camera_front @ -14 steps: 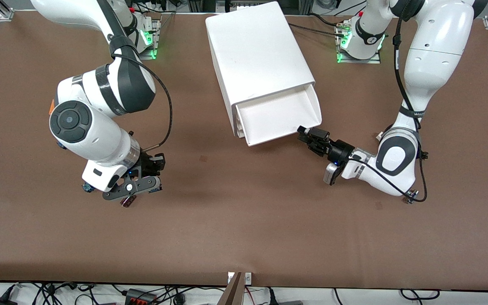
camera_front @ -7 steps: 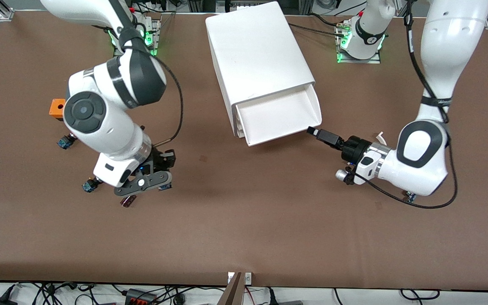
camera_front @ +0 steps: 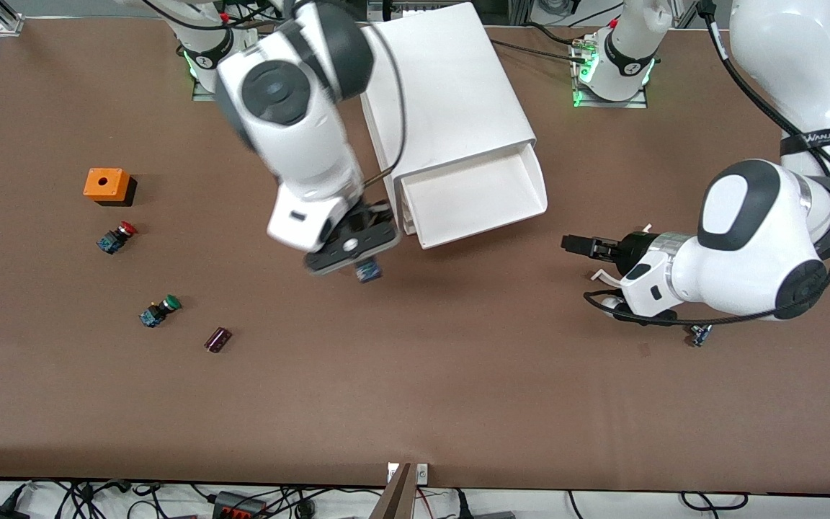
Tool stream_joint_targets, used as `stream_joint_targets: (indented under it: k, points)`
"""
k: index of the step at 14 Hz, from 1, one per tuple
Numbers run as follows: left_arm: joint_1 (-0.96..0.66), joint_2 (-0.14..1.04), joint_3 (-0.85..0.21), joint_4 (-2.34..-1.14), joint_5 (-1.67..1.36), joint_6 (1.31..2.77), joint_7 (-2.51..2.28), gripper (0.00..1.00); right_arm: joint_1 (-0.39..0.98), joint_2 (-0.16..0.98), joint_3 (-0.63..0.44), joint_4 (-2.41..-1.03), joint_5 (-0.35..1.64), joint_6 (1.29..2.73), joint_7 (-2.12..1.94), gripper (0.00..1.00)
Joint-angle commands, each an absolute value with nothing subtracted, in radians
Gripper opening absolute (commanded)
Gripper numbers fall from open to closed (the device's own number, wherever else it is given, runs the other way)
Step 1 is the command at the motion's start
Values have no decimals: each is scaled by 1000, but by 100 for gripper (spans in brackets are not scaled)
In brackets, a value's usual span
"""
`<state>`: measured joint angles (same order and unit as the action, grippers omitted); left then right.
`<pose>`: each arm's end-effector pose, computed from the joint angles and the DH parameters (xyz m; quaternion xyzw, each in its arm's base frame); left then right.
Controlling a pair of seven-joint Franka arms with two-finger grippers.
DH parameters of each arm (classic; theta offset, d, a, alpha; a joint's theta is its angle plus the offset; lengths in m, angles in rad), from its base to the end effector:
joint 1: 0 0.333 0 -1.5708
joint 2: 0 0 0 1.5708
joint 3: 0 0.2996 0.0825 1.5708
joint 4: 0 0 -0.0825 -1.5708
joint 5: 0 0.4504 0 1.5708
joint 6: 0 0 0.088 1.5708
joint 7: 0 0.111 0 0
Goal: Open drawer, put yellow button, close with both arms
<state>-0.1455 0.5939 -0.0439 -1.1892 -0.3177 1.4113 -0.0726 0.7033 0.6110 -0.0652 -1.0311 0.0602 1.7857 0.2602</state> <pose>0.7178 -0.1698 0.3928 0.9671 -0.0510 -0.2024 0.1455 0.6282 0.4913 0.4847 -0.9790 -0.1902 -0.0600 0.0418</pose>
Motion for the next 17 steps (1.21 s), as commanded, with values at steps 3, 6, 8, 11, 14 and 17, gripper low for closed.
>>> stream_joint_targets:
  k: [3,6,8,11,14,17]
  points:
    - [-157,624,-35,-1075,-63,1465,-94,100,810,637,-71,-985,64,1779,434,0]
    - [-155,626,-29,-1083,-55,1482,-107,100,857,663,-68,-976,69,1789,500,0]
    - [-149,617,-31,-1130,-61,1544,-187,100,883,690,-66,-956,69,1807,532,0]
    - [-149,557,-31,-1255,-61,1640,-225,100,919,721,-66,-956,69,1851,578,0]
    - [-147,549,-31,-1275,-63,1646,-229,100,922,726,-63,-959,69,1839,578,0]
    - [-141,548,-32,-1279,-63,1646,-227,100,928,744,-63,-962,67,1839,580,0]
